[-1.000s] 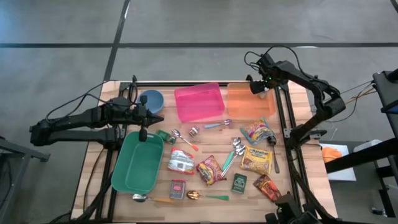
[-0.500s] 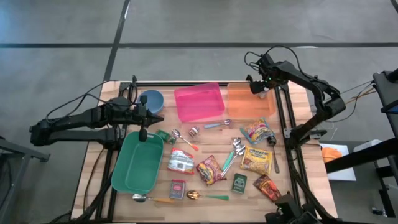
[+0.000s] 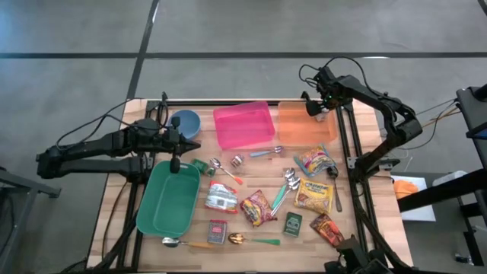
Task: Pick & Place Food Item
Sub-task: Put the white spice bottle into the orange bin, then put the bottom blue noodle pack into the green bin
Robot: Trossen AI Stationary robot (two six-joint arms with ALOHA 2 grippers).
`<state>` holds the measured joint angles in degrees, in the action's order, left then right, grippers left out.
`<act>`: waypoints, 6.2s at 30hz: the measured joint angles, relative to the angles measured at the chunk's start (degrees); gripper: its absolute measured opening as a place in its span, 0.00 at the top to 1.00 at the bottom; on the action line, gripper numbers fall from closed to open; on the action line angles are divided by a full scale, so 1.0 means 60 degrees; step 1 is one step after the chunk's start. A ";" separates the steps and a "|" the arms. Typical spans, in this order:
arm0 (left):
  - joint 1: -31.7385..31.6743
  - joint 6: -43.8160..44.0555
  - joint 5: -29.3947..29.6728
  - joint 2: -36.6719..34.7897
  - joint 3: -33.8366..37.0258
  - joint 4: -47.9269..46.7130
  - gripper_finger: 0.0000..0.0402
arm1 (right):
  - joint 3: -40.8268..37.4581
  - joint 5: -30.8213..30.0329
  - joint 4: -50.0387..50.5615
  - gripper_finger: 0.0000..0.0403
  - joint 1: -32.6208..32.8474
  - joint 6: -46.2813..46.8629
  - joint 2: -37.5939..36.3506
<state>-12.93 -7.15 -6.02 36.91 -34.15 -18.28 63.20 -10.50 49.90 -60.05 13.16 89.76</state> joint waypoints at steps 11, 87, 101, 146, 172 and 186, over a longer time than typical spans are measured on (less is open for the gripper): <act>-0.0001 -0.0001 -0.0004 0.0000 0.0000 -0.0004 0.97 | 0.0189 -0.0019 0.1045 0.19 0.0943 -0.1221 -0.0161; 0.0001 0.0199 0.0000 0.0000 -0.0004 0.0069 0.97 | -0.2936 -0.2319 0.1089 0.31 1.3114 0.0239 -0.0091; -0.0003 0.0203 0.0000 0.0000 -0.0004 0.0444 0.97 | -0.2932 -0.2783 0.1120 0.93 1.3114 0.0871 -0.0096; 0.0041 0.6035 -0.0684 0.0018 0.3151 0.5824 0.97 | -0.2481 -0.3482 -0.8371 0.98 1.4065 0.1459 -0.1564; 0.1345 0.4986 -0.0461 0.3800 0.2087 0.8122 0.87 | -0.2481 -0.3158 -0.9718 0.98 1.4025 0.1051 -0.1501; 0.3093 0.1095 -0.0464 0.6106 0.0367 0.8047 0.39 | -0.2481 -0.2420 -1.0168 0.98 1.4160 0.1128 -0.1486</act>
<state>5.63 -0.58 -8.80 73.54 -31.95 30.00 48.31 -25.03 -11.11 24.91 19.92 80.84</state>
